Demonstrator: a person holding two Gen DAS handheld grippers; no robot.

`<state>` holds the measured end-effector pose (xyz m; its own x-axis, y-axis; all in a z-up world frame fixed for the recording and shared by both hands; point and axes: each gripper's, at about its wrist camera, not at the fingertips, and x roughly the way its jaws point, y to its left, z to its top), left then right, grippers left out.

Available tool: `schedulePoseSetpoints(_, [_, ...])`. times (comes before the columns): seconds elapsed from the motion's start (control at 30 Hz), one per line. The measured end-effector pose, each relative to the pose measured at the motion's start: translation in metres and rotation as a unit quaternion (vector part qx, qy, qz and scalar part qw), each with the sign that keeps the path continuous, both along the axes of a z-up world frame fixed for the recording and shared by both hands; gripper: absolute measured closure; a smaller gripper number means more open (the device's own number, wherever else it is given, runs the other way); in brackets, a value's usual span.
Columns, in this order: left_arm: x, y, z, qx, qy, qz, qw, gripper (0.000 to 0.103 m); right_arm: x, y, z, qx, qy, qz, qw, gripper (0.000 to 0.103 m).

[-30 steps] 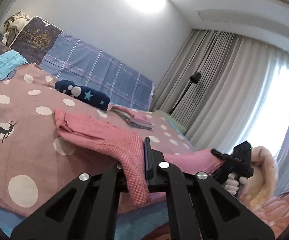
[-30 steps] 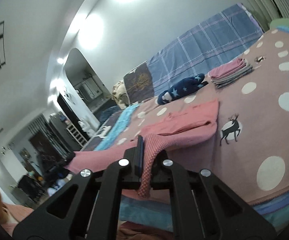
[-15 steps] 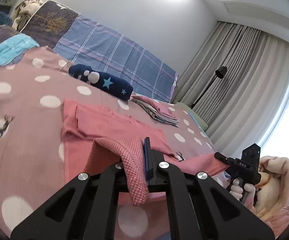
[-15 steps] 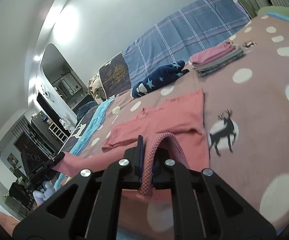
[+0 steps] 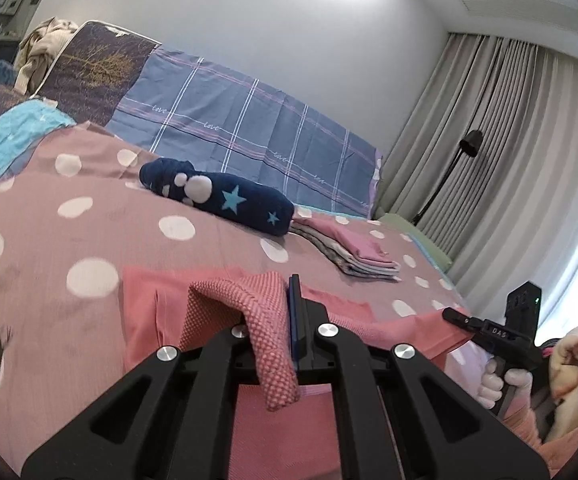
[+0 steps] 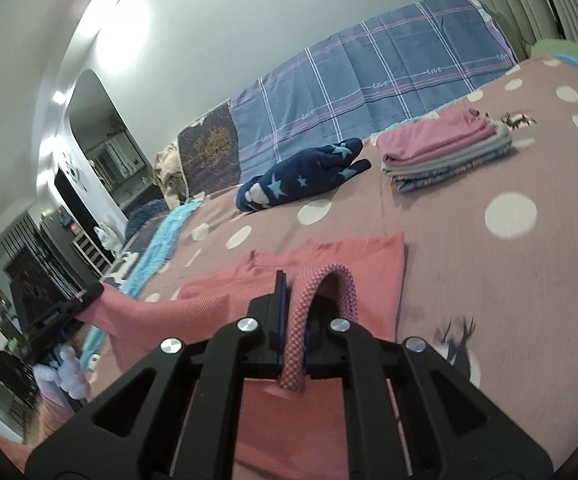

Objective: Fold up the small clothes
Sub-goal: 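Grasp the shirt hem with both tools and lift it toward the collar, then lower the hem onto the shirt body and open both tools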

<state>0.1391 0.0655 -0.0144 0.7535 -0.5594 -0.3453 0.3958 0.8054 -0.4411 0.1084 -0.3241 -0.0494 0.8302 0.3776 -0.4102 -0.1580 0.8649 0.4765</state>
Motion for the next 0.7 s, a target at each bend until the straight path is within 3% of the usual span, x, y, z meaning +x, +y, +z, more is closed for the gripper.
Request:
schedulePoseSetpoints(0.2, [0.069,-0.012,-0.019,0.036,0.026,0.013,0.9989,0.100,0.064,-0.008,-0.013,-0.022,0.032,-0.009,0.999,0.095])
schedulePoseSetpoints(0.27, [0.099,-0.013,-0.044,0.057,0.055,0.032,0.9963,0.099,0.087,-0.010,-0.027,-0.029,0.054,-0.012,0.998,0.094])
schedulePoseSetpoints(0.37, [0.139,-0.022,-0.106,0.123,0.131,0.048,0.9826,0.098,0.122,-0.009,-0.064,-0.047,0.103,-0.014,0.993,0.090])
schedulePoseSetpoints(0.4, [0.154,-0.018,-0.126,0.102,0.190,0.035,0.9760,0.097,0.132,-0.009,-0.081,-0.051,0.126,-0.018,0.991,0.090])
schedulePoseSetpoints(0.5, [0.152,0.000,-0.115,0.044,0.170,0.032,0.9840,0.097,0.139,-0.019,-0.103,-0.015,0.149,-0.014,0.989,0.091])
schedulePoseSetpoints(0.57, [0.151,0.002,-0.121,0.038,0.181,0.030,0.9823,0.097,0.135,-0.024,-0.099,0.001,0.142,-0.012,0.990,0.090])
schedulePoseSetpoints(0.63, [0.145,0.004,-0.113,0.036,0.168,0.034,0.9846,0.093,0.130,-0.021,-0.095,-0.018,0.142,-0.015,0.990,0.088])
schedulePoseSetpoints(0.7, [0.138,0.003,-0.103,0.039,0.155,0.036,0.9865,0.089,0.124,-0.018,-0.088,-0.023,0.139,-0.008,0.990,0.080])
